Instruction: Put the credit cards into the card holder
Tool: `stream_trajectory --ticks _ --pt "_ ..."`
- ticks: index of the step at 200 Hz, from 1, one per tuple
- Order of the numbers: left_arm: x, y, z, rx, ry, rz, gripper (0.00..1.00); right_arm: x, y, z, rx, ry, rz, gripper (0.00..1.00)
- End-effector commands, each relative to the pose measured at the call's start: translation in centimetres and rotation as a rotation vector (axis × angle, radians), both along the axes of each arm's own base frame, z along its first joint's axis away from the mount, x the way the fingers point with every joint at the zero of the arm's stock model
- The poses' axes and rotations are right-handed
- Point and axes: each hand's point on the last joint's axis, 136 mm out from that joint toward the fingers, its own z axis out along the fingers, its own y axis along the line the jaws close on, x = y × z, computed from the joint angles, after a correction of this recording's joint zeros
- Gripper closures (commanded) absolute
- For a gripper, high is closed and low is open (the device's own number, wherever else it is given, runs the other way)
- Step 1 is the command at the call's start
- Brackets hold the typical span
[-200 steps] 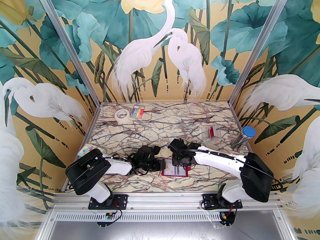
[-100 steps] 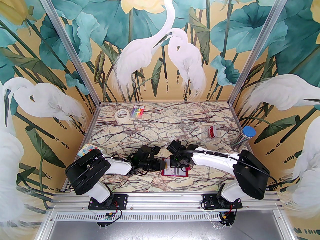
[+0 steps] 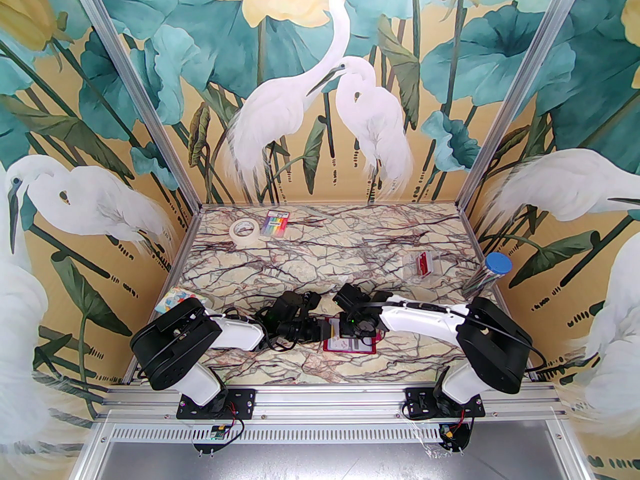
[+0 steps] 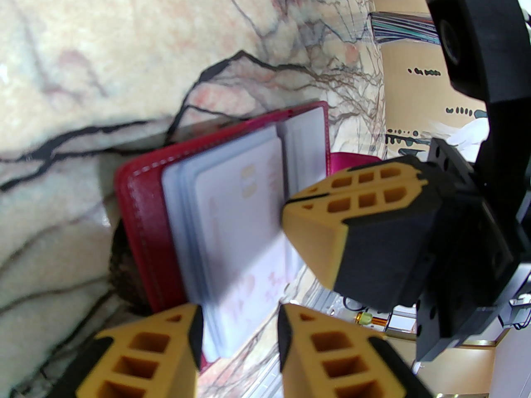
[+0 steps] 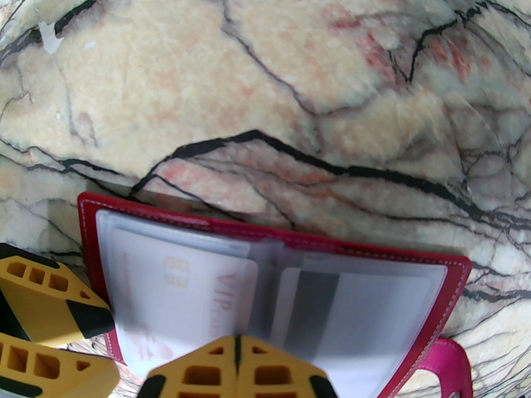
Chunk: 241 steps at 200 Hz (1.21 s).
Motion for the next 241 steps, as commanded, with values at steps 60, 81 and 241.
stream_trajectory --ticks 60,81,241 --pt "-0.2 0.6 -0.7 0.028 -0.005 0.022 0.63 -0.5 -0.7 -1.2 -0.021 0.027 -0.017 1.00" --pt "-0.2 0.6 -0.5 0.025 -0.008 0.022 0.62 -0.7 -1.0 -1.7 -0.029 0.034 -0.018 1.00" --pt "-0.4 -0.9 1.7 0.014 -0.057 -0.022 0.52 -1.1 -1.4 -2.9 -0.026 0.048 -0.028 1.00"
